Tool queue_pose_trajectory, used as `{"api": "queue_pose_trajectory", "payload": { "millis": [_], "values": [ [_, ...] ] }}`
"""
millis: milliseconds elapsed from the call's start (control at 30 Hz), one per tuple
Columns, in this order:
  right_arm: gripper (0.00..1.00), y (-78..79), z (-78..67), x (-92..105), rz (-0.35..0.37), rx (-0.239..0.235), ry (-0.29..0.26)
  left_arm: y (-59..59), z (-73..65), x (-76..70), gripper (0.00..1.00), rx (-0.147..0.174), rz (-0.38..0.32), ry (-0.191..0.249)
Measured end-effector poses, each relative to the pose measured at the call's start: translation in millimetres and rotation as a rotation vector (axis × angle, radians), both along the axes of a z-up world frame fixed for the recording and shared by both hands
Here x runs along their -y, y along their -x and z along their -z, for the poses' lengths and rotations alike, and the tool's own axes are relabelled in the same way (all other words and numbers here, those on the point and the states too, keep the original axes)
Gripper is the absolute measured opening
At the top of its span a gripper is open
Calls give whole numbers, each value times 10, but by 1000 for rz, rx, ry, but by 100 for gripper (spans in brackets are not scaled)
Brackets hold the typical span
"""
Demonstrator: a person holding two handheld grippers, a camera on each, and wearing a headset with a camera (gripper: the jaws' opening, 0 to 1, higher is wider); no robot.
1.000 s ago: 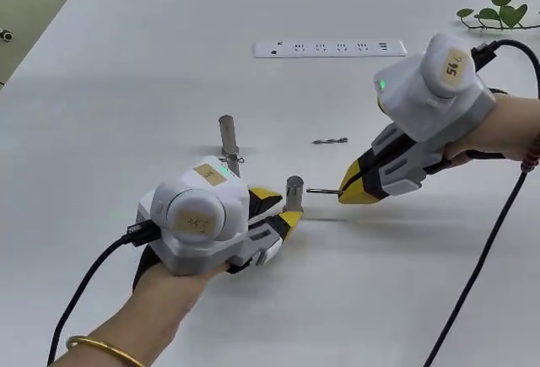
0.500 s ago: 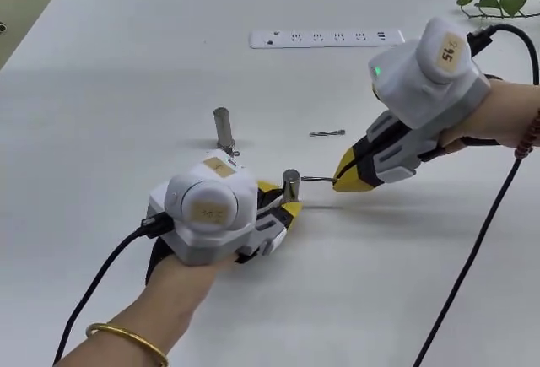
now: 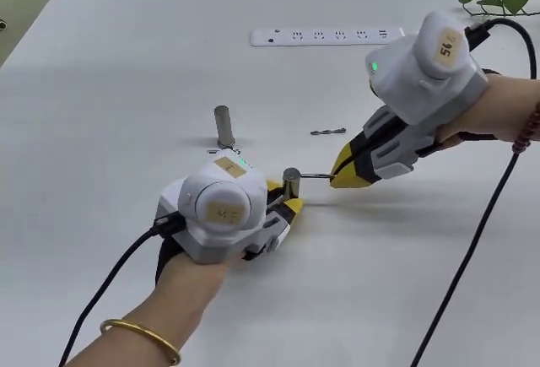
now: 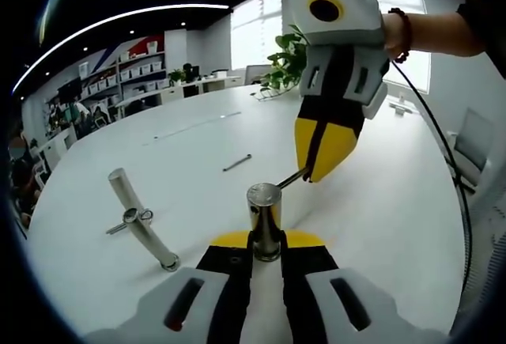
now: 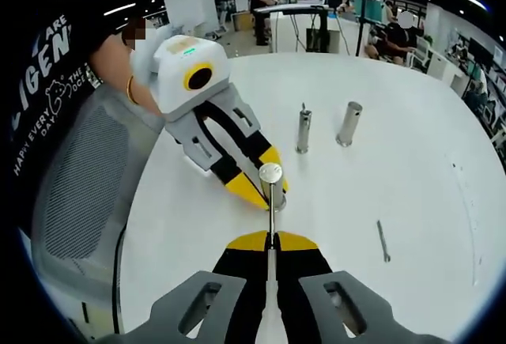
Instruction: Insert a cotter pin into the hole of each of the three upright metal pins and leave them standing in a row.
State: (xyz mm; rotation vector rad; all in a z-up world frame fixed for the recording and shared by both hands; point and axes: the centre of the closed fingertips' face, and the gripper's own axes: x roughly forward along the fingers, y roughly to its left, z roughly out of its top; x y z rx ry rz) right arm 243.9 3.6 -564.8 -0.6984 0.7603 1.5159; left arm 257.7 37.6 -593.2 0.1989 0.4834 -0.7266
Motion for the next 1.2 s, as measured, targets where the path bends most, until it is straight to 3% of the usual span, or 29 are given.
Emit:
{"api": "queue_pose_trajectory", "payload": {
  "millis": [567, 800, 1200],
  "values": [
    [0, -35, 42, -51, -76, 32, 36, 9, 10, 24, 10, -2, 25, 6],
    [0, -17, 17, -114, -117, 46, 29, 13, 67, 37, 10, -4, 31, -13],
    [0, 10, -14, -208, -122, 36, 24, 18, 74, 29, 10, 1, 24, -7]
  ]
}}
